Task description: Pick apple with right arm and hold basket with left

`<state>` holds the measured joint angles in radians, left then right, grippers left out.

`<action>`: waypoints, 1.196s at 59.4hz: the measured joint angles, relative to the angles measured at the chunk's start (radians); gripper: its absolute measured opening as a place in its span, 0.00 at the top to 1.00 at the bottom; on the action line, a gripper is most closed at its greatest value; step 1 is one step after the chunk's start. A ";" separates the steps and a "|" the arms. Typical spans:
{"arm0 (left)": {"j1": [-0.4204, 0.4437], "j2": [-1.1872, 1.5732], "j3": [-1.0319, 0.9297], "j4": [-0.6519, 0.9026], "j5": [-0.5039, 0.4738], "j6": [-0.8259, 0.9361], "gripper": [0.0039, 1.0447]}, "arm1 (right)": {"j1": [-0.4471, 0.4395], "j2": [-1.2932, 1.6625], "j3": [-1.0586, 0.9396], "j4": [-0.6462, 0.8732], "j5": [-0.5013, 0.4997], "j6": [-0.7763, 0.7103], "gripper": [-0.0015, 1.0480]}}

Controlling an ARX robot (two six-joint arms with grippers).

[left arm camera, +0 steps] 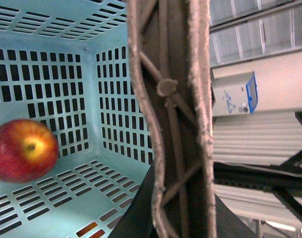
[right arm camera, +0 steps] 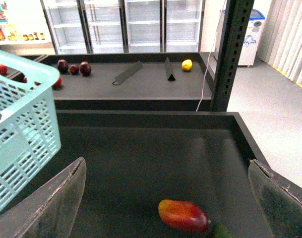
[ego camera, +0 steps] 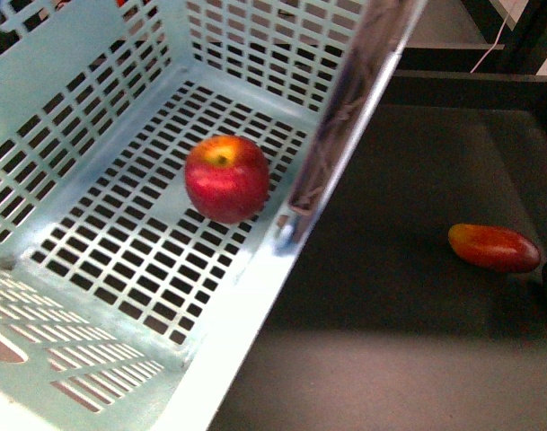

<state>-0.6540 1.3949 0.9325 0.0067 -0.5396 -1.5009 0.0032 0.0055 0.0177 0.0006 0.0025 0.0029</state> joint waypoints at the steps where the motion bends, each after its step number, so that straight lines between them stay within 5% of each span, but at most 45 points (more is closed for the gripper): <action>1: 0.004 -0.003 -0.004 -0.001 0.000 -0.009 0.95 | 0.000 0.000 0.000 0.000 0.000 0.000 0.08; 12: 0.096 -0.037 -0.078 -0.023 0.032 -0.111 0.95 | 0.000 0.000 0.000 0.000 0.000 0.000 0.08; 31: 0.393 0.037 -0.154 0.013 0.116 -0.143 0.95 | 0.000 0.000 0.000 0.000 0.000 0.000 0.08; 71: 0.473 0.431 0.004 0.228 0.228 -0.100 0.95 | 0.000 0.000 0.000 0.000 0.000 0.000 0.08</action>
<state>-0.1806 1.8263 0.9367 0.2344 -0.3115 -1.6012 0.0032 0.0055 0.0177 0.0006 0.0021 0.0029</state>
